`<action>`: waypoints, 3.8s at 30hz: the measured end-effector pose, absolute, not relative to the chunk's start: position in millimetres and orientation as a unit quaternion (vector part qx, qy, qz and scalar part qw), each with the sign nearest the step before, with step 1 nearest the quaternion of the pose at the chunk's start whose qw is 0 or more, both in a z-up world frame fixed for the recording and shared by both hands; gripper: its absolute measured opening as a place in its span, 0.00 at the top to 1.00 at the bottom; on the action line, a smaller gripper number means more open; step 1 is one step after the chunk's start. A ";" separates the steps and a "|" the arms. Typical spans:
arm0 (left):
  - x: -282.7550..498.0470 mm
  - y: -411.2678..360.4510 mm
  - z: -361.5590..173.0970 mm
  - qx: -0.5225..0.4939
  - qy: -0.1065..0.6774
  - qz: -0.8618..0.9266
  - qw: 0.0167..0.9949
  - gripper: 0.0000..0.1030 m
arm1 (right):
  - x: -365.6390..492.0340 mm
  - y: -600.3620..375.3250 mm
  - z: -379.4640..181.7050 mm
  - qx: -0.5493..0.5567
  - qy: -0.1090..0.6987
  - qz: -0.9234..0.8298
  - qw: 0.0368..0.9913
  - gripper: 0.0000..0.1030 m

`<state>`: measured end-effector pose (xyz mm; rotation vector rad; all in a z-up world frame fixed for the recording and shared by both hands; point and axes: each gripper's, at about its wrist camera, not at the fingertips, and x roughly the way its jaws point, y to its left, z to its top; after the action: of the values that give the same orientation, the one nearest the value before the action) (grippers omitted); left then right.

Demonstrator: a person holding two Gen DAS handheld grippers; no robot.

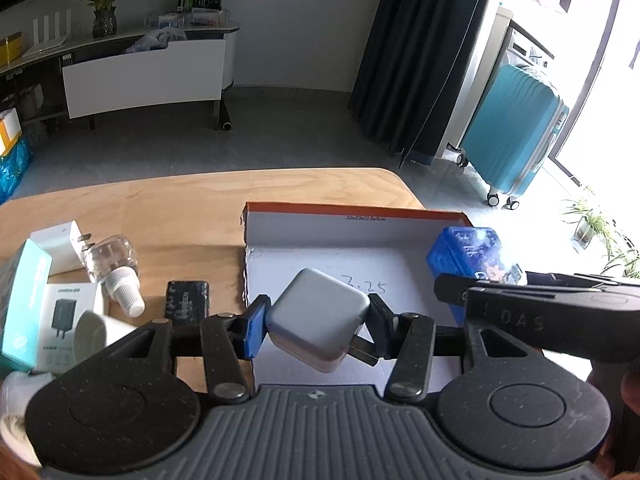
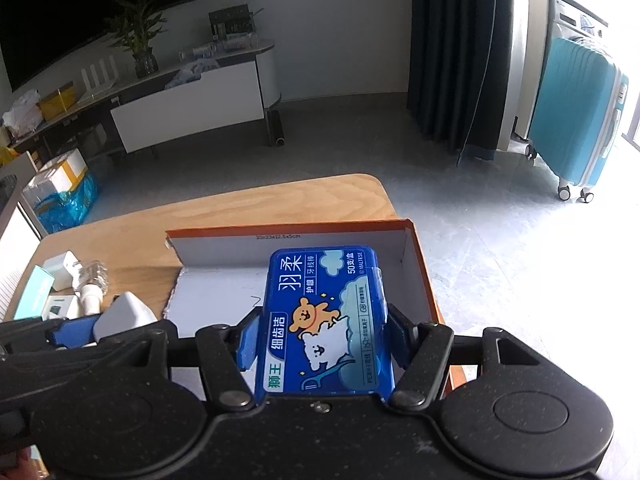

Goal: Organize rigid objects
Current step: 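Carry both items over the box lid and open both grippers to drop them, then withdraw both tools and move the left gripper to the teal toothpick holder, then grasp the teal toothpick holder with the left gripper while the right grasps the white SUPERB plug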

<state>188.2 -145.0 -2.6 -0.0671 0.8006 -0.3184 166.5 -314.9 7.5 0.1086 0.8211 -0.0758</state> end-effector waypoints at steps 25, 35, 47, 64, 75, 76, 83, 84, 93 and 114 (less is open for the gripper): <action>206.7 -158.5 3.5 -0.059 0.391 -0.167 0.903 0.03 | 148.4 -353.3 39.2 0.081 0.322 -0.048 0.942 0.11; 160.8 -137.7 30.8 -0.024 0.383 -0.079 0.920 0.00 | 101.4 -325.6 59.7 0.079 0.289 -0.072 0.951 0.01; 110.6 -99.8 37.3 -0.010 0.374 -0.059 0.925 0.00 | 56.7 -289.4 56.6 0.076 0.277 -0.032 0.957 0.01; 78.5 -43.6 25.7 -0.017 0.400 -0.017 0.916 0.00 | 39.4 -220.8 42.1 0.085 0.330 0.025 0.940 0.01; 65.7 -14.1 20.2 -0.034 0.411 0.008 0.911 0.00 | 40.4 -186.5 33.9 0.063 0.350 0.059 0.933 0.01; 65.6 -12.8 19.7 -0.035 0.412 0.009 0.911 0.00 | 40.8 -184.2 34.1 0.061 0.352 0.059 0.932 0.01; 63.4 -3.3 16.9 -0.042 0.415 0.009 0.909 0.00 | 41.3 -174.8 30.2 0.058 0.361 0.070 0.928 0.01; 62.4 -2.1 16.1 -0.044 0.415 0.009 0.909 0.00 | 40.5 -173.8 29.8 0.057 0.362 0.073 0.928 0.01; 49.5 13.2 -0.3 -0.061 0.419 -0.008 0.906 0.00 | 33.9 -162.7 18.7 0.047 0.378 0.101 0.919 0.01; 61.1 -13.2 -30.5 -0.040 0.434 -0.056 0.898 0.00 | 37.0 -192.7 9.2 0.073 0.387 0.072 0.917 0.01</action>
<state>61.1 -13.2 -30.5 -0.0825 0.8984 -0.1162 37.0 -192.7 9.2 0.1499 0.7956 0.1484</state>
